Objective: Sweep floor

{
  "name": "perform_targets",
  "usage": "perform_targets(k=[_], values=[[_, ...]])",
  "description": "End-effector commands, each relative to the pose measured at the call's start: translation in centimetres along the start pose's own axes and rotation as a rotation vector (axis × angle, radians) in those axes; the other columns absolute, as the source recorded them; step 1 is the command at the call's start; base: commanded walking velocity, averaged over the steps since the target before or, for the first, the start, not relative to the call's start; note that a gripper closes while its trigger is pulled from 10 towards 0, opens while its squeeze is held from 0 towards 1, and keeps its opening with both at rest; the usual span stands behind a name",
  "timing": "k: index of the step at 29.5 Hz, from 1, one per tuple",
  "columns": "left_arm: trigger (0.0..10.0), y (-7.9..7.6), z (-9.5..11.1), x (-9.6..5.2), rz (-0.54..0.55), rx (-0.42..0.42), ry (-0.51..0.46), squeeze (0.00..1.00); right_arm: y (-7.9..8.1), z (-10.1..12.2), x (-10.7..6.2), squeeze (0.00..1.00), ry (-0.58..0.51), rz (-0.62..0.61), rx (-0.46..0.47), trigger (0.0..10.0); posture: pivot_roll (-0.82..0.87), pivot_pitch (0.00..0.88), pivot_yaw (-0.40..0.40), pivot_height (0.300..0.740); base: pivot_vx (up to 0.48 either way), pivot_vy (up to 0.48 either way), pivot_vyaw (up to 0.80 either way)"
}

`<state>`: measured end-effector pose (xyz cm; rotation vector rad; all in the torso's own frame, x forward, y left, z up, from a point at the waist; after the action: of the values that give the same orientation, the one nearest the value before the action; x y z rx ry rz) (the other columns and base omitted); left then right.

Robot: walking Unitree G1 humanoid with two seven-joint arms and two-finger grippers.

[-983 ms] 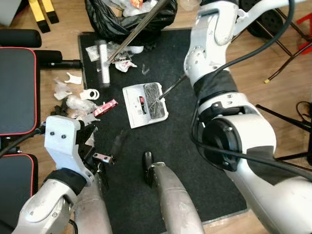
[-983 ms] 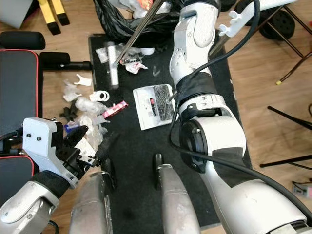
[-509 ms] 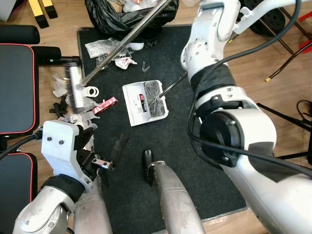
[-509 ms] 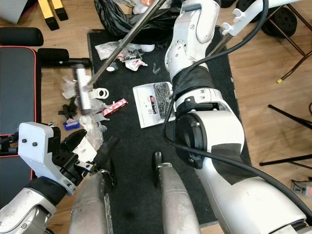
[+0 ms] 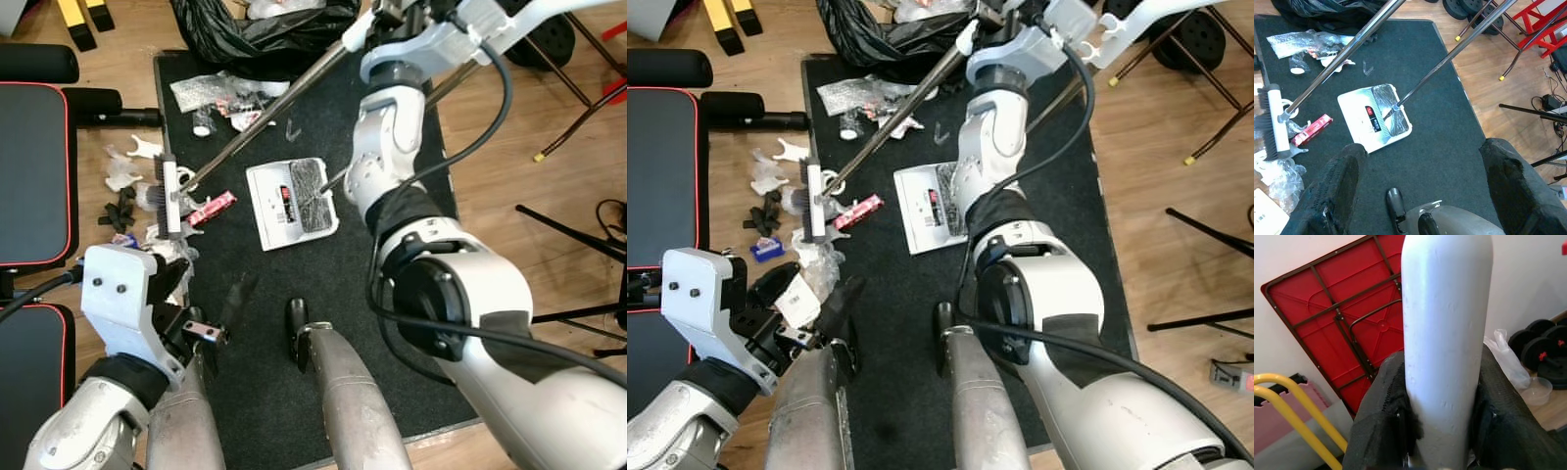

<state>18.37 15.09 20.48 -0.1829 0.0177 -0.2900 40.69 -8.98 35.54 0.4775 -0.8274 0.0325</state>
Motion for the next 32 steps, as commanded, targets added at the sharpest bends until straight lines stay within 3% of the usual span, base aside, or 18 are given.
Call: perform_targets(k=[1, 14, 25, 32], values=[[10.0, -0.2, -0.3, -0.3, 0.001, -0.013, 0.019, 0.00, -0.3, 1.0, 0.5, 0.00, -0.056, 0.007, -0.035, 10.0, -0.04, 0.607, -0.252, 0.740, 0.000, 0.000, 0.00], [10.0, -0.2, -0.3, 0.0, 0.008, -0.014, 0.021, 0.00, 0.8, 3.9, 2.8, 0.00, -0.136, 0.028, -0.039, 10.0, -0.05, 0.584, -0.255, 0.740, 0.000, 0.000, 0.00], [10.0, -0.1, -0.3, 0.5, 0.005, -0.018, 0.013, 0.00, 1.4, 4.5, 3.5, 0.00, -0.128, 0.051, -0.103, 10.0, -0.07, 0.572, -0.259, 0.740, 0.000, 0.000, 0.00], [10.0, -0.1, -0.3, 0.6, 0.005, -0.018, 0.011, 0.00, 2.6, 3.3, 2.8, 0.00, -0.086, 0.148, -0.152, 10.0, -0.07, 0.570, -0.257, 0.740, 0.000, 0.000, 0.00]])
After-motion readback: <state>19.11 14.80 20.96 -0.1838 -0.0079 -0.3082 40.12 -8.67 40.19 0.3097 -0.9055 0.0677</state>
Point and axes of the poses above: a point about 5 cm out from each wrist's last joint towards the gripper, its own x axis pointing out of the wrist towards the gripper, its own z axis along the axis of the wrist's last joint, y = z × x, the point moved 2 cm from there along x, pointing out of the wrist towards the gripper, and after that the axes turned 7 degrees about -x, right-handed, at the moved point
